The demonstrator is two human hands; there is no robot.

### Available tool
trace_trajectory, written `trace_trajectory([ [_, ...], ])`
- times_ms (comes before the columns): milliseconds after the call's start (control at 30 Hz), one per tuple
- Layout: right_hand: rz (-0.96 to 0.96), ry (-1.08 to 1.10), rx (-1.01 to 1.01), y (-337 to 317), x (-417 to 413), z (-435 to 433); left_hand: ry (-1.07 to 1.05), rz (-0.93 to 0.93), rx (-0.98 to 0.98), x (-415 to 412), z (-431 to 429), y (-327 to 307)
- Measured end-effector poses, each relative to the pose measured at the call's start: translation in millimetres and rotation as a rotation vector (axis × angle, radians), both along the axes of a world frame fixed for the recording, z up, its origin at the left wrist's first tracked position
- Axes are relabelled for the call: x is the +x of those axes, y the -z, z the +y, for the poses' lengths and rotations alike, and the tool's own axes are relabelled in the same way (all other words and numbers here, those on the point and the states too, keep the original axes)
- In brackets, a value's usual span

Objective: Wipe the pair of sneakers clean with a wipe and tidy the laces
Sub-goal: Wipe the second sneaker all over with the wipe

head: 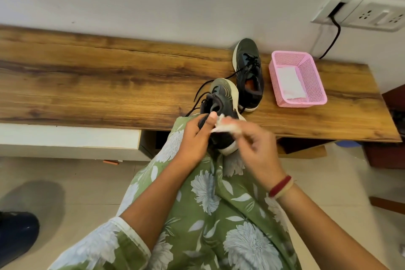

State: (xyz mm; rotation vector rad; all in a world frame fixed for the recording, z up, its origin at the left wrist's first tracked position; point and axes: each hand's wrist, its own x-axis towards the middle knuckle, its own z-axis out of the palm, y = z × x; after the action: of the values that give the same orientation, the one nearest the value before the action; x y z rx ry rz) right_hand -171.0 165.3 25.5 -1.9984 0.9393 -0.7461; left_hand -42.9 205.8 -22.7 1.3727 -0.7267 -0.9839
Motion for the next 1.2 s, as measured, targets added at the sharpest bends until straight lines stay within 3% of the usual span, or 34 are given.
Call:
trace_trajectory([
  [67, -0.256, 0.353, 0.265, -5, 7, -23, 0.022, -0.015, 0.001, 1, 1, 0],
  [100, -0.241, 0.423, 0.257, -6, 10, -33, 0.031, -0.021, 0.003, 1, 1, -1],
  [167, -0.065, 0.312, 0.146, -2, 18, -35, 0.040, -0.018, -0.002, 1, 1, -1],
  [267, 0.225, 0.019, -0.190, 20, 19, -3, 0.005, 0.022, -0.021, 2, 1, 2],
  [433, 0.301, -0.193, -0.530, 29, 7, 13, -0.018, 0.113, 0.005, 3, 1, 3],
  [500, 0.181, -0.155, -0.330, 23, 2, 11, -0.007, 0.099, 0.029, 2, 0, 2],
  [600, -0.385, 0.319, 0.489, -4, 6, -8, -0.005, 0.108, 0.051, 4, 0, 3],
  [633, -0.466, 0.444, 0.581, -9, 6, -19, -0.002, 0.110, 0.055, 4, -1, 4],
  [700, -0.255, 0.455, 0.390, -10, 8, -30, -0.002, 0.114, 0.059, 4, -1, 4],
  [767, 0.105, 0.209, 0.067, -2, 15, -17, -0.035, 0.133, 0.052, 4, 0, 3],
  [833, 0.343, 0.013, -0.230, 12, 16, 7, -0.105, 0.178, 0.052, 3, 1, 2],
  [900, 0.423, -0.077, -0.402, 21, 13, 22, -0.149, 0.239, 0.061, 5, 1, 4],
  [1033, 0.392, -0.295, -0.556, 27, 0, 15, -0.160, 0.256, 0.059, 6, 0, 2],
  [1100, 0.241, -0.373, -0.362, 19, -9, 8, -0.163, 0.245, 0.073, 6, 0, 1],
  [1133, 0.085, -0.264, -0.113, 10, -9, 5, -0.154, 0.233, 0.074, 6, 0, 2],
  [1200, -0.309, 0.160, 0.342, -6, -4, -9, -0.123, 0.208, 0.062, 5, -1, 2],
])
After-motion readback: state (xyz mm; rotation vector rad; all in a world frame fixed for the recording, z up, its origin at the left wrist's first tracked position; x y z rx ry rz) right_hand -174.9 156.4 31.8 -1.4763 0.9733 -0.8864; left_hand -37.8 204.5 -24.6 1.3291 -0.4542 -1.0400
